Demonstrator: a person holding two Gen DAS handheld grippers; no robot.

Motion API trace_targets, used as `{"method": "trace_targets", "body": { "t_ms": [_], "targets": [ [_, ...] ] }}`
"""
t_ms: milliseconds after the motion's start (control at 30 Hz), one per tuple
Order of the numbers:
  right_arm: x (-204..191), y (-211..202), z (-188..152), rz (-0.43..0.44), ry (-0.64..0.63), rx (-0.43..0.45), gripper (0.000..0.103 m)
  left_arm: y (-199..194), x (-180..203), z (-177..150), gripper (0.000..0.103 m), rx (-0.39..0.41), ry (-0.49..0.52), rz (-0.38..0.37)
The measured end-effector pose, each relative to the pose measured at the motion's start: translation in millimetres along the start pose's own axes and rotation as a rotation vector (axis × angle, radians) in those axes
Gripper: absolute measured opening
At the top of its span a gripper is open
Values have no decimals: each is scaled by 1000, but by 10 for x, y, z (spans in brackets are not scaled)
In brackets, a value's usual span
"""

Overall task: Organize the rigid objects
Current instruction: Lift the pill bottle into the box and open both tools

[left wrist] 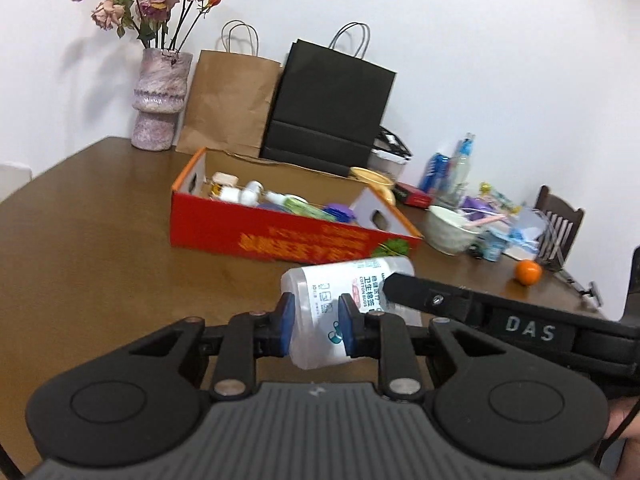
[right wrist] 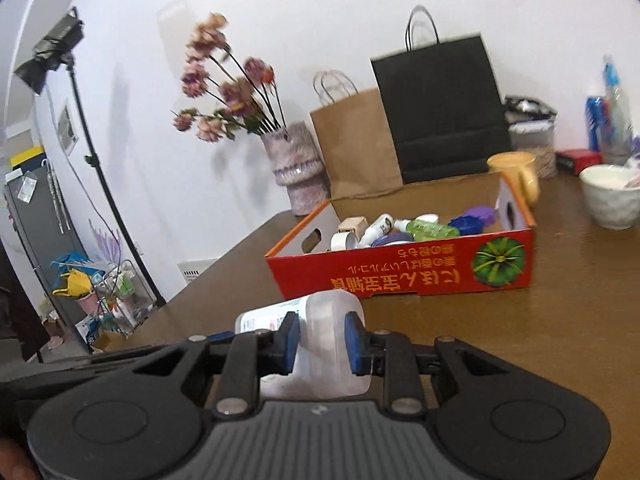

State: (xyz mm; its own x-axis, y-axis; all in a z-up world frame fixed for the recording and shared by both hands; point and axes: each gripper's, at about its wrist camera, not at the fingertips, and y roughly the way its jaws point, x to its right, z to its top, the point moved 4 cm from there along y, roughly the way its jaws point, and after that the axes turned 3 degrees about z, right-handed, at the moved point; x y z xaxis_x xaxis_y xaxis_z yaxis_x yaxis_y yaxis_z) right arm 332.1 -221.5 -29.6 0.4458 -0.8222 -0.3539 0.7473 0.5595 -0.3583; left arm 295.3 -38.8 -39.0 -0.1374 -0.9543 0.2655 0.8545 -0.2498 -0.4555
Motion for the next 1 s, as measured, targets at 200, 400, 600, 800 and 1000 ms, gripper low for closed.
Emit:
{"method": "trace_targets", "body": {
  "t_ms": [200, 400, 600, 800, 1000],
  "targets": [
    [-88, -518, -24, -21, -11, 75, 24, -246, 236, -114, 24, 5, 11, -51],
    [46, -501, 149, -42, -6, 108, 24, -147, 373, 68, 24, 48, 32, -66],
    [287, -155, 757, -40, -17, 150, 24, 243, 472, 739, 24, 102, 67, -73],
    [703, 466, 1490, -68, -24, 176, 24, 984, 523, 1502, 24, 107, 67, -71],
    [1424, 1349, 1946, -69, 102, 76, 24, 2043, 441, 1945, 24, 33, 84, -33]
  ]
}}
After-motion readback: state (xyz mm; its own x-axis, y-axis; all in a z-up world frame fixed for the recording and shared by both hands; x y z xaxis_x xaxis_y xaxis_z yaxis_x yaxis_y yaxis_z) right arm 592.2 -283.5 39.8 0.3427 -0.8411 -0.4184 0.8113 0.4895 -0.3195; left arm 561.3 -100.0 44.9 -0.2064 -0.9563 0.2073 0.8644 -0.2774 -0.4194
